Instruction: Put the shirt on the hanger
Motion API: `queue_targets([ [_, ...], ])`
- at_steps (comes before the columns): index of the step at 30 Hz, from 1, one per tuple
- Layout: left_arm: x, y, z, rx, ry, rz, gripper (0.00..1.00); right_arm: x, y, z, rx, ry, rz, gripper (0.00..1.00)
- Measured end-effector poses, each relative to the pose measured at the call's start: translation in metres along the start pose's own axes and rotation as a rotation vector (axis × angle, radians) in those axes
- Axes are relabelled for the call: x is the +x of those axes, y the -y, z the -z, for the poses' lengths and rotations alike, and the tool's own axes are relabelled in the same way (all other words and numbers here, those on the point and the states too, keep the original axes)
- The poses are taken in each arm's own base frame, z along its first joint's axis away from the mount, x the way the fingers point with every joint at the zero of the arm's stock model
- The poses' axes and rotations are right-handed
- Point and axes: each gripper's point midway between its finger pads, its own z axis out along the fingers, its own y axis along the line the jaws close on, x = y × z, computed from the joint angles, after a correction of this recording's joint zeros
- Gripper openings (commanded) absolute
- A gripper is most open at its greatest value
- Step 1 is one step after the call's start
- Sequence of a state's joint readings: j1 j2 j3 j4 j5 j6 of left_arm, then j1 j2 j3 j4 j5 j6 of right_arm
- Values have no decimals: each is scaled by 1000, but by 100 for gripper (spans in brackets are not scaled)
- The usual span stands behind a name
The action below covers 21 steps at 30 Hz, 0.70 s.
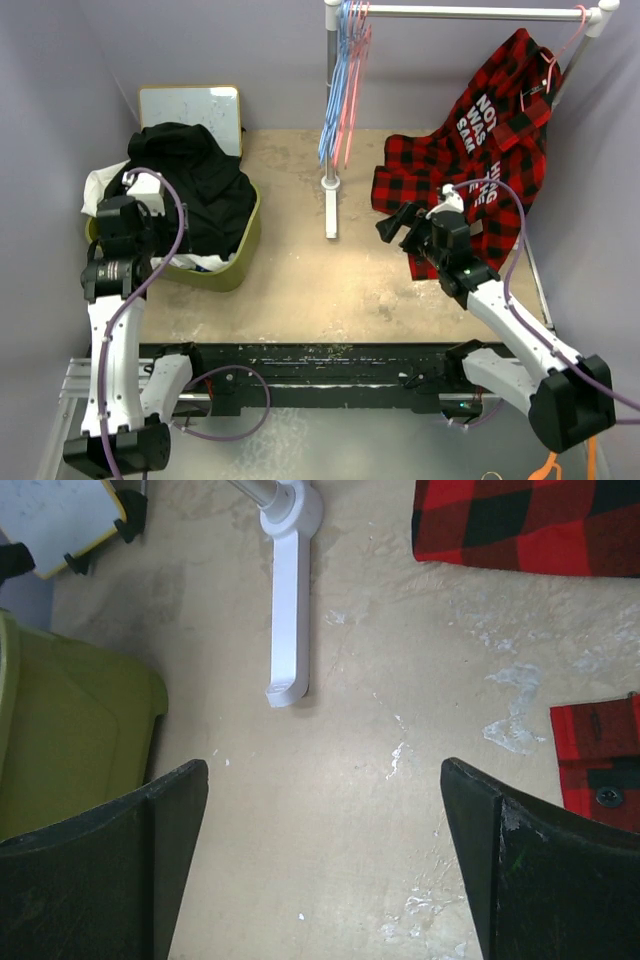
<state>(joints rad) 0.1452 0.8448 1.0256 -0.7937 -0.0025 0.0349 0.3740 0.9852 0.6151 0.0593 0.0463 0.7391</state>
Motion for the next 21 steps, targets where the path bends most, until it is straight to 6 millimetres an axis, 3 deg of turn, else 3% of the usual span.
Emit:
queue_targets([
  [5,3,5,-6,38,-66,-10,99,-3,-3,-7,24,17,7,100],
  [8,-9,17,12,130,-26,-76,99,-13,-4,-7,32,66,-1,100],
  [14,-55,39,54,300,90,-250,99,-30,-6,-9,46,148,-105,100],
  [16,-55,40,48,323,67,-303,99,-32,-13,-11,3,166,-101,100],
  [21,-39,33,1,318,-89,-415,99,-12,-31,-23,-149,114,-69,100],
])
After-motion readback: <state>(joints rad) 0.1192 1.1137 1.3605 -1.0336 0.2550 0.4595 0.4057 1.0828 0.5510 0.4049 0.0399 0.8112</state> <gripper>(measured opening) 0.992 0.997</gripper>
